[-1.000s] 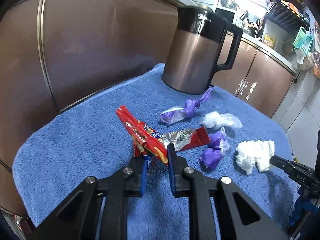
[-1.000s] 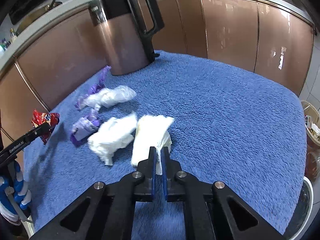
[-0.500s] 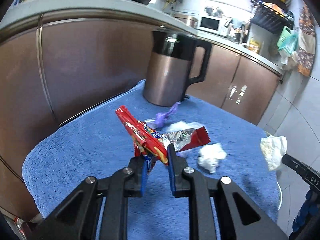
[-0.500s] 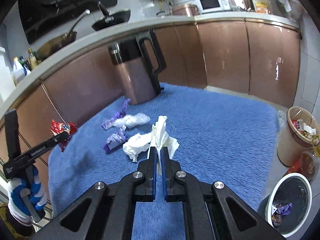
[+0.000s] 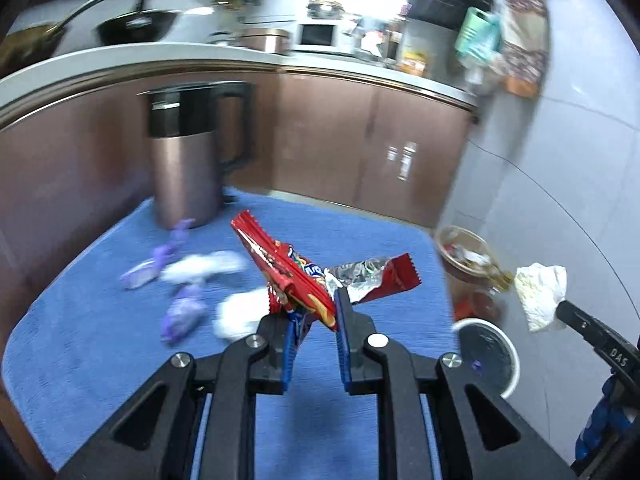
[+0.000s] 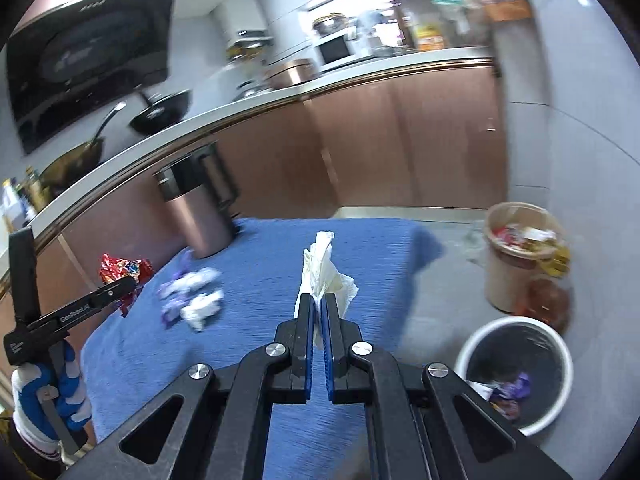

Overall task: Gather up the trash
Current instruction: 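Carry both items over the grey bin and open both tools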

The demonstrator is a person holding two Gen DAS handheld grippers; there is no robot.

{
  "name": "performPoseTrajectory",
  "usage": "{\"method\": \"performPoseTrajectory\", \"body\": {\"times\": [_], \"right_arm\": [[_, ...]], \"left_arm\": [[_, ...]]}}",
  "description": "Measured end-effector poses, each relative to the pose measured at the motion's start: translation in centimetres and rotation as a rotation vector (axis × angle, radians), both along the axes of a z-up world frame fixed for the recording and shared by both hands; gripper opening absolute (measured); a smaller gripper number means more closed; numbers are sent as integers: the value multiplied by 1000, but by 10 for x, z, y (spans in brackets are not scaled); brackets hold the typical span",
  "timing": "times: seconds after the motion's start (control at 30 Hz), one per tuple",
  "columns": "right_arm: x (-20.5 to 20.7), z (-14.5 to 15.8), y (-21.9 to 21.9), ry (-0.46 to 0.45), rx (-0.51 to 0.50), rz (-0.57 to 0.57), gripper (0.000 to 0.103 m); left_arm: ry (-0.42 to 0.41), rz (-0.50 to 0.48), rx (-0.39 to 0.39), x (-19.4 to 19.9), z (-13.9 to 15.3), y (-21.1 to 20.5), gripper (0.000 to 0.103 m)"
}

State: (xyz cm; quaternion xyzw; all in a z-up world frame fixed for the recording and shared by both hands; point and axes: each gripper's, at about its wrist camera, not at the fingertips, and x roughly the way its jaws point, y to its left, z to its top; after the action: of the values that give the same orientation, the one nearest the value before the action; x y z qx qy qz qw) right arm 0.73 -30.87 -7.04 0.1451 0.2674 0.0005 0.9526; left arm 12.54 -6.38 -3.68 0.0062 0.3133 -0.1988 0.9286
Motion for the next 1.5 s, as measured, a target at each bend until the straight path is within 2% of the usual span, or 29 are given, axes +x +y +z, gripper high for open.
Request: {"method": "performPoseTrajectory", "body": {"times": [0.27,0.47,0.6,0.8,1.0,1.13,1.17,1.2,1.27,1.4,1.5], "right_arm": [[-31,-35,-74,59,13,-182,5],[-30,-70,-118,121,21,-270,5],[-25,-95,-145,162,31,-312,5],[-21,-123,-176,195,68,-360,5],[-23,-137,-195,226,63,-405,5],[-23,-151,-200,267,43,-423,7],[-22,-155,-201,278,42,-427,8],[-21,-158,-200,289,35,-430,8],[-20,-165,-199,319,17,-441,8],[-23,-171,-202,338,30,-467,15],[-27,-164,-201,326,29,-473,20]], "left_arm": [[-13,-209,70,-10,4,-129,16],[-7,-344,141,-14,-8,-221,16],[41,-399,146,-6,-23,-267,16],[72,-450,196,2,-49,-328,17],[111,-463,211,10,-74,-361,20],[149,-486,193,12,-88,-374,20],[157,-491,191,13,-90,-374,27],[161,-496,189,13,-91,-376,38],[149,-491,188,12,-90,-378,51],[157,-496,150,15,-84,-373,53],[158,-480,110,19,-74,-363,53]]}}
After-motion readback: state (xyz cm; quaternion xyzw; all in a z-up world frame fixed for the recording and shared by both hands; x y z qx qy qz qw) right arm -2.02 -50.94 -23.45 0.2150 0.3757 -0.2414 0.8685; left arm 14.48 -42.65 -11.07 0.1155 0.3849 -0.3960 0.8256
